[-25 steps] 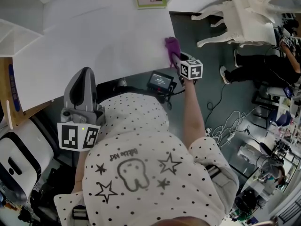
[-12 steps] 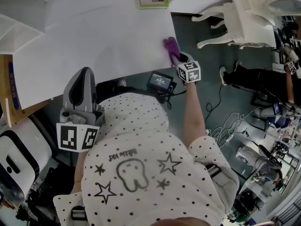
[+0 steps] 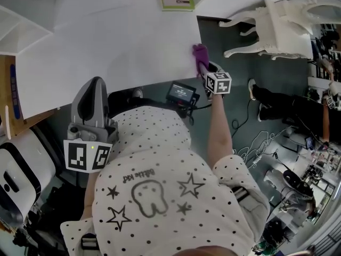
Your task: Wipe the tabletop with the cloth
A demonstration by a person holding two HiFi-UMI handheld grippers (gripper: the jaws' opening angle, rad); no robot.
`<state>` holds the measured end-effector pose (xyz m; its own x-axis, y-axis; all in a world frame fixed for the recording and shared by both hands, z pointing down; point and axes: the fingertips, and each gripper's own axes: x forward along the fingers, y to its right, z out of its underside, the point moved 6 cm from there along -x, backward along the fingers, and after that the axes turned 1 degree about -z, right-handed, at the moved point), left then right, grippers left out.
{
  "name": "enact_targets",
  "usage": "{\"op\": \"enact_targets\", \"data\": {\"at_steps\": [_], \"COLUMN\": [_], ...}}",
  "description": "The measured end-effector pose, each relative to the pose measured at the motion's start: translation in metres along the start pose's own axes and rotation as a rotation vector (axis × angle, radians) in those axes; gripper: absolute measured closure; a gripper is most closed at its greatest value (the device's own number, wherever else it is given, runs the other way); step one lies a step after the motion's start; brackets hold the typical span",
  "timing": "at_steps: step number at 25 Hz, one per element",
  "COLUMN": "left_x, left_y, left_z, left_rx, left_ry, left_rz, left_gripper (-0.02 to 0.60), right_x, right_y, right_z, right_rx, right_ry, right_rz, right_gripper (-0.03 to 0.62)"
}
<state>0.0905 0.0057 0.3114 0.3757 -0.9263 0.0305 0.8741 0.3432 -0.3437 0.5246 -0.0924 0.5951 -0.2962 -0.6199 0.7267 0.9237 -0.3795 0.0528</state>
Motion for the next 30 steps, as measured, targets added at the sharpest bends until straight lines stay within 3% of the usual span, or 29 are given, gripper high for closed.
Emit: {"op": "enact_targets", "data": {"at_steps": [17, 30], "left_x": [-0.031, -0.05], "left_y": [-0.005, -0.018], "left_z": [0.0, -0.002], "left_rx": [-0.012, -0.023], "left_ry": [0.031, 0.054], "left_rz": [-0.02, -0.081], "left_gripper": [0.586, 0.586], "right_x": [-0.003, -0.003], "right_y": [0.002, 0.007], "right_z": [-0.003, -0.003], "right_rx": [-0.03, -0.034], "right_ry": [-0.047, -0.072], "right_rz": [0.128, 0.211], "right_gripper": [0.529, 0.53]}}
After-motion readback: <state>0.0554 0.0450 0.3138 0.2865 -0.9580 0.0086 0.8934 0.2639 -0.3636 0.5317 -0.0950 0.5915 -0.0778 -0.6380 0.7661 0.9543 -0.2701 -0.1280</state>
